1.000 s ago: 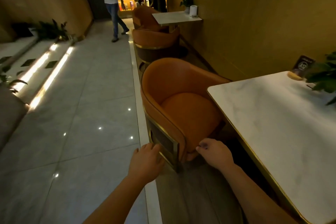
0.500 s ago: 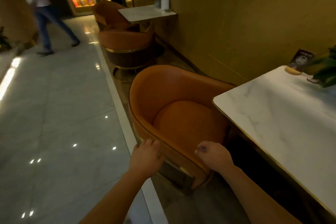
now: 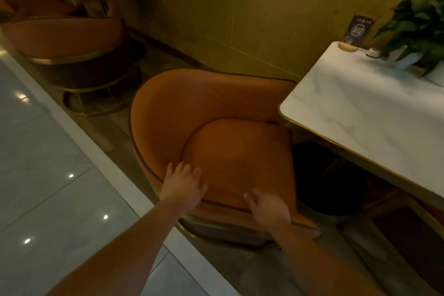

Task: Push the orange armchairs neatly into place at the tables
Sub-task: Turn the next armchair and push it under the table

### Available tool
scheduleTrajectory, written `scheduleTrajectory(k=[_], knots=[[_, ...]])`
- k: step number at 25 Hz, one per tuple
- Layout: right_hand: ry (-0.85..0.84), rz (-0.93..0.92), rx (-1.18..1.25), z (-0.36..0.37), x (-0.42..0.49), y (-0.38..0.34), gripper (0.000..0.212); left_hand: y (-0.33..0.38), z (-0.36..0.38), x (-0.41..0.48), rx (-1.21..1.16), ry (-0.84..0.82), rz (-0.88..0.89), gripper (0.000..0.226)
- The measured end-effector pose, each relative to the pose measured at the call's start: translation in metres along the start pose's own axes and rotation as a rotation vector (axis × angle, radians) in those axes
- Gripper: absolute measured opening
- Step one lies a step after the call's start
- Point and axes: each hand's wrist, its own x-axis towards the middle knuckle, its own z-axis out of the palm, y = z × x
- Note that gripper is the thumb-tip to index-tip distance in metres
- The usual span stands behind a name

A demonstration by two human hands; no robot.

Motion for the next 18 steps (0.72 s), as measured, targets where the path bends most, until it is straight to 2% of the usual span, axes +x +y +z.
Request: scheduleTrajectory(k=[3,7,18], knots=[[0.080,0.012,-0.099,0.043,0.017,0.008,0.048,-0.028,0.037,0.024,0.036,-0.021,-0.015,0.053],[0.270,0.024,-0.154,0.056,0.025,0.010,0.054,-0.037,0.060,0.029,0.145,0.095,0.011,0.062],[0.389,0.094,-0.219,0.048,0.074,-0.009,0.056,-0.051,0.061,0.085,0.183,0.227,0.031,0.051]])
